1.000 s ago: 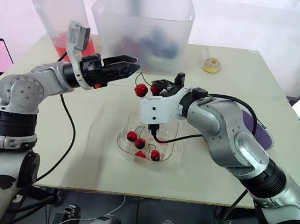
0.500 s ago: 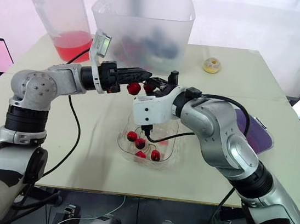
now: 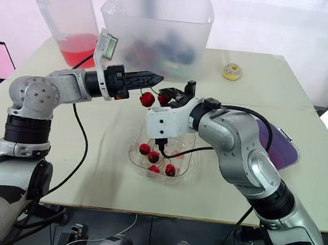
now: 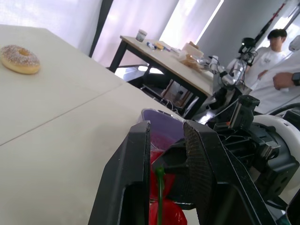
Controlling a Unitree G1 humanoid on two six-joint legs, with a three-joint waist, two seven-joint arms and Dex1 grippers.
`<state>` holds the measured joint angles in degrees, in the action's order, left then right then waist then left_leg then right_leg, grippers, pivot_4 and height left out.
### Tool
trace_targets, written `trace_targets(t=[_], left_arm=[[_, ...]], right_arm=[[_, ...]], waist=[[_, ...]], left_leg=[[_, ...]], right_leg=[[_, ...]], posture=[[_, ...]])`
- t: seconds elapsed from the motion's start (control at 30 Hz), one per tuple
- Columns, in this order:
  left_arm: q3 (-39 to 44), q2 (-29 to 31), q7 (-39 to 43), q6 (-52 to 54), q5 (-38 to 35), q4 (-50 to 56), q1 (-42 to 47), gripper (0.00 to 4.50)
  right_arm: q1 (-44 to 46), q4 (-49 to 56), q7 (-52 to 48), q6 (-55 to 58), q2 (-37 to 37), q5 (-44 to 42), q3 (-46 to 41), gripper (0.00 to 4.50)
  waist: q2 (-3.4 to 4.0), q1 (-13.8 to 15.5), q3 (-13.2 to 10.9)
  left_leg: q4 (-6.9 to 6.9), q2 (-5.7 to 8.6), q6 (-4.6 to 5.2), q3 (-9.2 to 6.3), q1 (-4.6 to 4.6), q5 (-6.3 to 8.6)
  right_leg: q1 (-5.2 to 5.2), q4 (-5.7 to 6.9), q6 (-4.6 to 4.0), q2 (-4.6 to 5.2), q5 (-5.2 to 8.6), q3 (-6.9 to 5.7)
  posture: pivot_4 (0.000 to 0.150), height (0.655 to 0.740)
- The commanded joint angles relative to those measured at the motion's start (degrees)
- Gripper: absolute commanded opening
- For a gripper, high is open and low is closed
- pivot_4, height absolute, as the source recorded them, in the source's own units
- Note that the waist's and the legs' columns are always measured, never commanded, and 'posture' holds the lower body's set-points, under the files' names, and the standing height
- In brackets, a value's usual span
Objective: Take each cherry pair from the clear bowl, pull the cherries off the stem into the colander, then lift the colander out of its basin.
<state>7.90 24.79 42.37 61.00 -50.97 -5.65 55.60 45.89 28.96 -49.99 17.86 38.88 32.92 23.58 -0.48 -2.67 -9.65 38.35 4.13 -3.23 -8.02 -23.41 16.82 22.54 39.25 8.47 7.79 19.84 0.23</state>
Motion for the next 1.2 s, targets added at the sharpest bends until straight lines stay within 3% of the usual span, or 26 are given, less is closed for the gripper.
trace_targets(t=[0.03,0.13,0.4,0.5,0.63,0.67,0.97,1.13,1.2], left_arm=[[1.3,0.7,1.1,-0.3,-0.8,1.0,1.7,0.90],[1.2,0.4,1.4,-0.1,-1.0,1.2,1.6,0.04],[0.9,0.1,1.7,-0.9,-0.3,0.8,1.9,0.04],[0.7,0.0,2.1,-1.8,0.3,0.4,2.4,0.00],[-0.4,0.6,3.7,-3.0,1.7,0.2,2.7,0.00],[-0.5,0.8,4.4,-3.3,2.0,-0.2,3.0,0.00],[-6.0,4.4,18.1,-13.9,8.1,0.8,2.5,0.00],[-5.8,4.7,22.1,-14.5,7.0,1.3,2.4,0.00],[-5.8,4.4,23.6,-13.9,6.2,1.5,2.2,0.00]], right_arm=[[0.9,1.8,-0.1,-1.0,-0.5,0.5,-2.6,1.43],[1.0,1.6,-0.2,-1.3,-0.7,0.7,-2.8,1.43],[0.6,2.8,-1.4,0.4,-2.0,0.0,-4.4,1.43],[0.2,3.5,-2.0,1.2,-2.6,-1.2,-5.3,2.37],[-0.5,4.4,-3.5,2.0,-2.2,-1.8,-5.9,4.28],[-1.2,5.0,-4.6,2.8,-1.6,-2.2,-6.4,4.45],[-9.0,15.5,-14.4,41.0,-4.5,-22.3,-25.8,4.45],[-3.2,14.1,-15.7,57.9,-13.4,-38.1,-42.5,4.45],[-1.9,11.1,-18.4,65.2,-12.3,-44.8,-44.8,4.45]], waist=[[0.00,0.0,0.0],[0.00,0.0,0.0],[0.00,0.0,0.0],[0.00,0.0,0.0],[0.00,0.0,0.0],[0.00,0.0,0.0],[0.00,0.1,0.0],[0.05,-0.1,0.0],[0.05,0.0,0.0]], left_leg=[[0.00,0.00,0.00,0.00,0.00,0.00],[0.00,0.00,0.00,0.00,0.00,0.00],[0.00,0.00,0.00,0.00,0.00,0.00],[0.00,0.00,0.00,0.00,0.00,0.00],[0.00,0.00,0.00,0.01,0.00,0.00],[0.00,0.00,0.00,0.00,0.00,0.00],[0.01,0.00,0.00,-0.02,0.00,0.00],[0.01,-0.01,0.00,0.01,0.02,0.00],[0.00,-0.02,0.00,-0.02,0.05,0.00]], right_leg=[[0.00,0.00,0.00,0.00,0.00,0.00],[0.00,0.00,0.00,0.00,0.00,0.00],[0.00,0.01,0.00,0.00,0.00,0.00],[0.00,0.05,0.00,0.00,0.00,0.00],[-0.01,0.04,0.00,0.00,0.00,0.00],[-0.01,0.04,0.00,0.00,0.00,0.00],[-0.08,0.03,-0.01,0.00,0.00,-0.02],[-0.06,0.07,-0.01,0.00,0.00,0.01],[-0.09,0.07,-0.01,-0.01,0.00,0.00]], posture=[[0.150,0.7400],[0.150,0.7400],[0.150,0.7400],[0.150,0.7400],[0.150,0.7400],[0.150,0.7400],[0.150,0.7400],[0.150,0.7400],[0.150,0.7400]])
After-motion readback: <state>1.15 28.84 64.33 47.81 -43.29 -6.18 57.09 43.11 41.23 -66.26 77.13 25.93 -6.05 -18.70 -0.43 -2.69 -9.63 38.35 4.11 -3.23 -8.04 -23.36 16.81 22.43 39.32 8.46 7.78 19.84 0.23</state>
